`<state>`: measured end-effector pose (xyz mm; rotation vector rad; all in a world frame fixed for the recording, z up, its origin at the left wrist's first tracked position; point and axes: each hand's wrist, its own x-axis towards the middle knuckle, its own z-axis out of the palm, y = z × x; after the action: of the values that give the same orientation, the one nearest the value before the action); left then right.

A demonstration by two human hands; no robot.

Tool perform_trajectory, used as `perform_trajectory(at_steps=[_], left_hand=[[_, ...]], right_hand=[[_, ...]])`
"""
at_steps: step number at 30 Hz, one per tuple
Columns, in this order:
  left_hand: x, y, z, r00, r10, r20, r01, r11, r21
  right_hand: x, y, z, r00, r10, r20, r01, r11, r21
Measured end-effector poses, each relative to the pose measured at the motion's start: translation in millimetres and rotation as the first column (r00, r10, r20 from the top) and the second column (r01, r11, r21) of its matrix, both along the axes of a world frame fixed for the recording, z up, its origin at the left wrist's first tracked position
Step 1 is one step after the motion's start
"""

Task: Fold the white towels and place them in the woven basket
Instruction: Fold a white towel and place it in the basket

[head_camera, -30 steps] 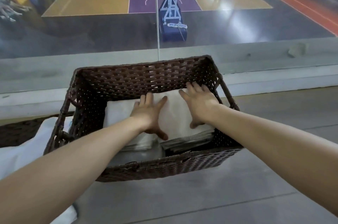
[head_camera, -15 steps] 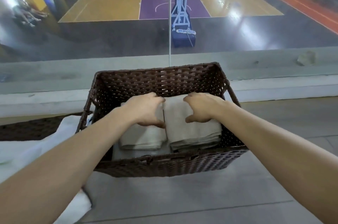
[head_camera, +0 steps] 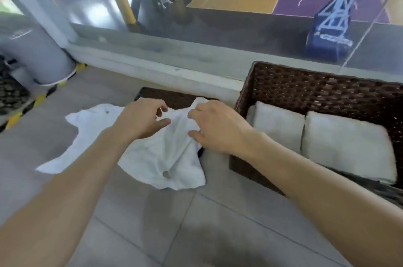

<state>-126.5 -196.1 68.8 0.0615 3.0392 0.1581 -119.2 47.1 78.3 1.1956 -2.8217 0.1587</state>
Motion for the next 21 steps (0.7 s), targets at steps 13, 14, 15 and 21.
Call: perform_trajectory(at_steps=[13, 14, 15, 21], left_hand=[[30, -9, -183, 0.808, 0.432, 0.401, -0.549, 0.799, 0.245], [28, -9, -183, 0.806, 0.444, 0.392, -0.562, 0.781, 0.272], [26, -10, -183, 0.796, 0.467, 0.384, -0.587, 0.75, 0.304], [31, -20, -185, 0.745, 0.454, 0.489, -0.661, 0.598, 0.453]], right_hand=[[38, 2, -64, 0.992, 0.127, -0.008, -0.111, 0.896, 0.43], [39, 3, -65, 0.993, 0.121, -0.002, -0.108, 0.894, 0.434], [39, 4, -67, 0.993, 0.121, -0.007, -0.106, 0.894, 0.436], [38, 1, -68, 0.993, 0.117, -0.02, -0.097, 0.895, 0.435]])
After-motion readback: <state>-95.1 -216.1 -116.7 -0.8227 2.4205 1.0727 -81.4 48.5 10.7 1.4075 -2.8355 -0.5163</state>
